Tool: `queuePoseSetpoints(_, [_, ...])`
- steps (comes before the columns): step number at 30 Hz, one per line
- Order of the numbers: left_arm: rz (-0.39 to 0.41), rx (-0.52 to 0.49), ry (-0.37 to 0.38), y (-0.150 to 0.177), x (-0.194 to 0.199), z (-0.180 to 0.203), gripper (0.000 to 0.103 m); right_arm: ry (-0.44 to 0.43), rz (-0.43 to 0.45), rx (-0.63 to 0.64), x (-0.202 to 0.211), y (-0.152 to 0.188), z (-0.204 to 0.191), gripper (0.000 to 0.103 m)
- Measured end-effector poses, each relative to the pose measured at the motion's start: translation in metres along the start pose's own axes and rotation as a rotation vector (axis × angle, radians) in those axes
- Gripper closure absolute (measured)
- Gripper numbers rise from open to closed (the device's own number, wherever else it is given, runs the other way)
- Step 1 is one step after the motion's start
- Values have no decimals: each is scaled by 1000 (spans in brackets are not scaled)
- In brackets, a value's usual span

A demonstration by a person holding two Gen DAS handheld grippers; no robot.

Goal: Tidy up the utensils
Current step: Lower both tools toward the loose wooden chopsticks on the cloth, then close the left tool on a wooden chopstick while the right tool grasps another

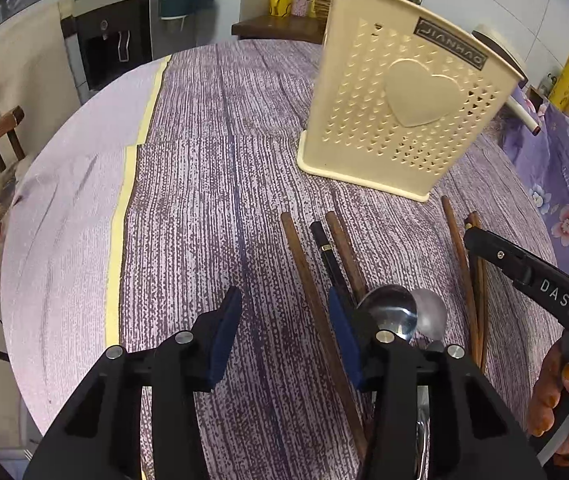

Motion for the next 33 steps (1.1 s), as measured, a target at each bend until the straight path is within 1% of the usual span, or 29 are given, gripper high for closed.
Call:
queuePoseSetpoints(2, [-11, 3, 4, 1, -3, 0, 60, -3, -20, -15, -7, -2, 2, 77])
queuePoseSetpoints(4, [-27, 13, 16, 3, -5, 0, 61, 16, -31, -21, -13, -3, 4, 78])
queuePoseSetpoints(6, [-27, 11, 12, 3, -6, -1, 62, 40, -39, -17, -17, -4, 7, 78])
queuePoseSetpoints(8, [-24, 2, 10, 2, -6, 0, 62, 30, -52, -25, -21, -4, 6, 78])
queuePoseSetpoints(12, [-25, 0, 2, -1, -8, -1, 63, 57, -79, -31, -28, 0, 11, 81])
queuePoseSetpoints(18, [-30, 7, -4, -5, -11, -2, 67, 70, -78, -15, -33, 1, 6, 83])
queuePoseSetpoints(21, [-34, -19, -29, -6, -16, 1, 71, 69, -80, -8, -33, 2, 3, 83])
queuePoseSetpoints(25, [-42, -32, -41, -11, -20, 3, 75, 68, -84, -6, -32, 3, 4, 85])
queuePoseSetpoints(31, [-72, -60, -47, -7, -28, 13, 76, 85, -84, 8, -33, 3, 2, 85])
queuePoseSetpoints(33, [-67, -79, -64, -7, -31, 14, 76, 85, -86, -4, -34, 2, 1, 85])
Point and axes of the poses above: each gripper's, at about its wrist camera, not at the fingertips, and x roughly against the way its jaws point, z to its right, y to its underside, the point moved 8 cm from there along -x, roughly the way its jaws point, and after that the axes turned 9 degrees about z, right-handed, at the moved point
